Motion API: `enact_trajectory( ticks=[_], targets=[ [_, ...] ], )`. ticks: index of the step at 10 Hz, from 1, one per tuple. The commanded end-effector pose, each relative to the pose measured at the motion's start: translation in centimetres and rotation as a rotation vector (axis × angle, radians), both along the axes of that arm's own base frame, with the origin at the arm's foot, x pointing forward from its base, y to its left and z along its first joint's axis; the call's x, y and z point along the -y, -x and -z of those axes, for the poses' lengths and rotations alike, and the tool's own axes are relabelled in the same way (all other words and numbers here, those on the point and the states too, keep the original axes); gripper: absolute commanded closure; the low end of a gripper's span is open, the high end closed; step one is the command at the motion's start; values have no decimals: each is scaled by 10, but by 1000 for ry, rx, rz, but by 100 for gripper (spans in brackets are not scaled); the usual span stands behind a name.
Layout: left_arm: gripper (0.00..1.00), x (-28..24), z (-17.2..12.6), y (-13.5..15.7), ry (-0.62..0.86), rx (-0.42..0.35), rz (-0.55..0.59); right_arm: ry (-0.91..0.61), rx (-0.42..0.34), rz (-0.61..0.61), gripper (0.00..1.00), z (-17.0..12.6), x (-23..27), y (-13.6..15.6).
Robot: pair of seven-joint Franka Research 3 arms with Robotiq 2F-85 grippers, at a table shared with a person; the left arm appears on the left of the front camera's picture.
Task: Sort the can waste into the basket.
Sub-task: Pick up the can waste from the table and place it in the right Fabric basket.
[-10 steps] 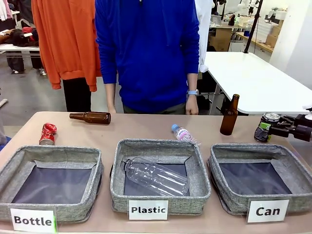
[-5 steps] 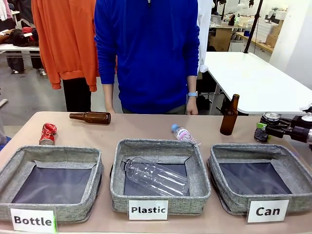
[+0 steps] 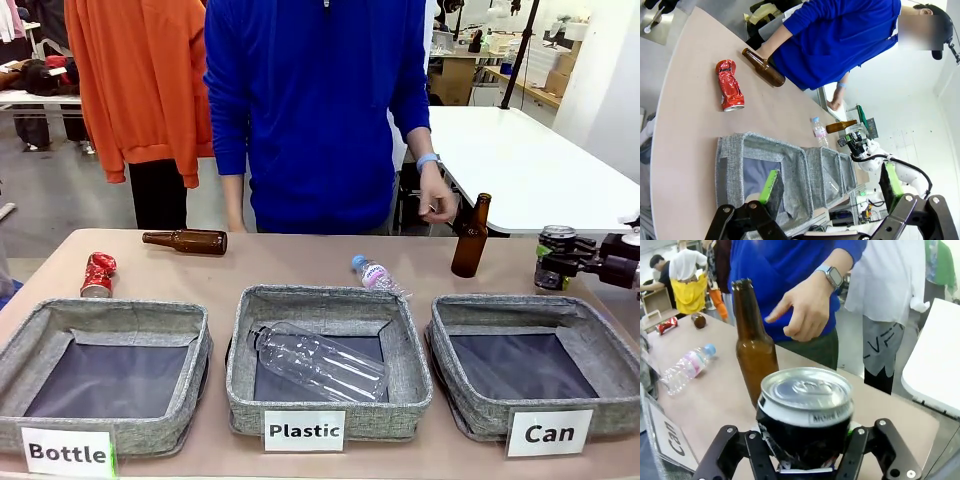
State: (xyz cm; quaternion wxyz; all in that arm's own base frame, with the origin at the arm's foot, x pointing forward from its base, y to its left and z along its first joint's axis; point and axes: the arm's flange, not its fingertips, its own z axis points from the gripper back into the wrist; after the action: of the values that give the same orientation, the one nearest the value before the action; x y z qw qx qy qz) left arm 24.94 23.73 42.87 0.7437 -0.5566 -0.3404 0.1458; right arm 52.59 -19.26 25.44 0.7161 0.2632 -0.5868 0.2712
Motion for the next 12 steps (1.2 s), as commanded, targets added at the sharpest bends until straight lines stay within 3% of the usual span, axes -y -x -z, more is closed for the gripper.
enact_trajectory(
  ticks=[1,2,4,5,6,9,11,12],
  targets=[
    [0,-1,0,1,-6,22,6,62,76,-63,100,-52,-6,26],
    [0,-1,0,1,-6,22,6,112,72,-90,100,-88,-9,42],
    [0,-1,0,1,-6,22,6,175,-175,-235,100,-151,-14,88],
    [0,-1,0,1,-6,22,6,242,-271,-301,100,-170,-16,118],
    [0,-1,0,1,-6,22,6,290,-320,-352,100,-184,-25,145],
    [0,-1,0,1,-6,22,6,512,-376,-544,100,-187,-76,178],
    [0,-1,0,1,-6,22,6,625,-394,-543,100,-179,-99,172],
    [0,-1,0,1,-6,22,6,655,-368,-549,100,-176,-104,170]
  ],
)
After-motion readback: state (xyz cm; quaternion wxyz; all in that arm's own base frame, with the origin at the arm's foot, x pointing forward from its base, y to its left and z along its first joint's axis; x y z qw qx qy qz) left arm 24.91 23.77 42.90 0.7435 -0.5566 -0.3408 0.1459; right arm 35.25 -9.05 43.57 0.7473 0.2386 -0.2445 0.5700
